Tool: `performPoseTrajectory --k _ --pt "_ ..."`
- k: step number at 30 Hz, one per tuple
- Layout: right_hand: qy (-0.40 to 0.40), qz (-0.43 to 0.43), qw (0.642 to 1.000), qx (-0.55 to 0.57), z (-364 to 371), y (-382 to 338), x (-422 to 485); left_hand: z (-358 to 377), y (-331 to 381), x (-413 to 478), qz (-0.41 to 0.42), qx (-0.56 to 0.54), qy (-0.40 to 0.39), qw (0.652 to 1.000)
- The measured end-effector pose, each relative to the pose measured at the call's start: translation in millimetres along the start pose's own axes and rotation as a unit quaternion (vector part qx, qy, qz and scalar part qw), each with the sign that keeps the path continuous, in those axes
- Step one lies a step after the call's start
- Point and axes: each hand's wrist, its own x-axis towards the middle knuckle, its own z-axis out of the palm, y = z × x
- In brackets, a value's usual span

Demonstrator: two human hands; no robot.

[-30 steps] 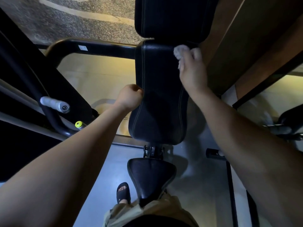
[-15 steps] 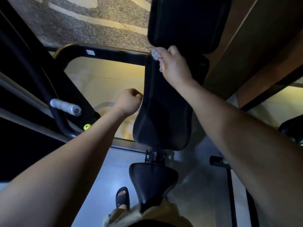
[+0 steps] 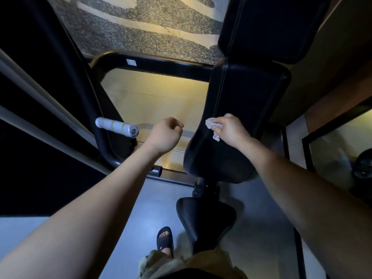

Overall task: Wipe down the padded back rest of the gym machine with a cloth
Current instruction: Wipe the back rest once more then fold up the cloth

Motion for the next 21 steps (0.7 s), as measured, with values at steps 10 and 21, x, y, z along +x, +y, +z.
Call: performPoseTrajectory --k 10,21 --pt "-0.021 0.06 0.958 0.281 -9.8 -54.7 -88.4 14.2 -35.5 -25.9 0.05 -0.107 -0.161 0.98" --pt "-0.04 0.101 0.915 0.388 25.5 -63.4 -140.0 27.5 -67.0 -82.9 0.052 -0.219 -0.165 0.96"
